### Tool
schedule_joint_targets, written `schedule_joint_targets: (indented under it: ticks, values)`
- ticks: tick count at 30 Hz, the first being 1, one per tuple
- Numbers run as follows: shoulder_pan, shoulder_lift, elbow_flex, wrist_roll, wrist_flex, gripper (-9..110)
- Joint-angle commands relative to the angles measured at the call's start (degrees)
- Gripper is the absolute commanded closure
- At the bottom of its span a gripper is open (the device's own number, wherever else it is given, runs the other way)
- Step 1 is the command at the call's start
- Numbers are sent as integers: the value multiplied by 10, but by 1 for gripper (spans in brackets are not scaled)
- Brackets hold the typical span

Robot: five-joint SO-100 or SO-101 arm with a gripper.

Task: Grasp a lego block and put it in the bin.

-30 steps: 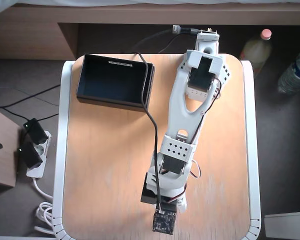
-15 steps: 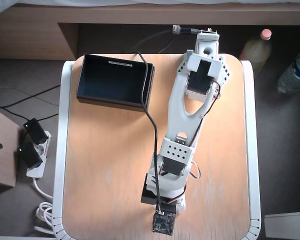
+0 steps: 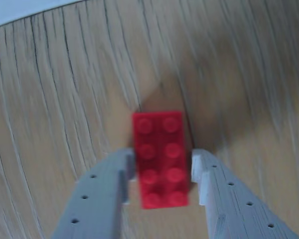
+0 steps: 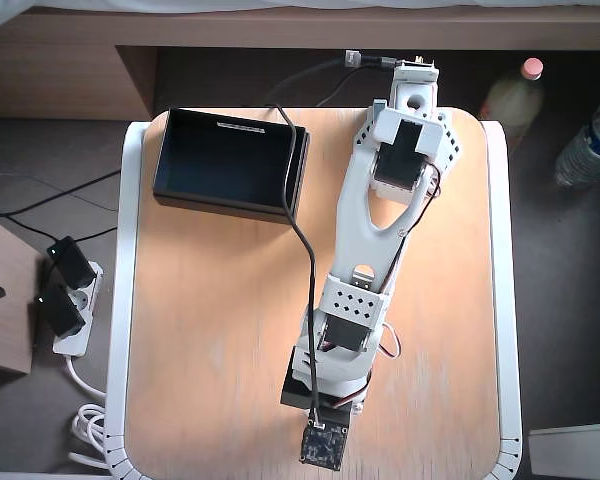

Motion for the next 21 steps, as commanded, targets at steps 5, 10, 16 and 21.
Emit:
schedule_joint_targets:
  ticks: [5, 10, 16, 21]
  values:
    - [-1, 12, -76, -11, -14, 101]
    - [4, 41, -76, -25, -11, 101]
    - [20, 121, -76, -36, 63, 101]
    - [41, 188, -76, -47, 131, 101]
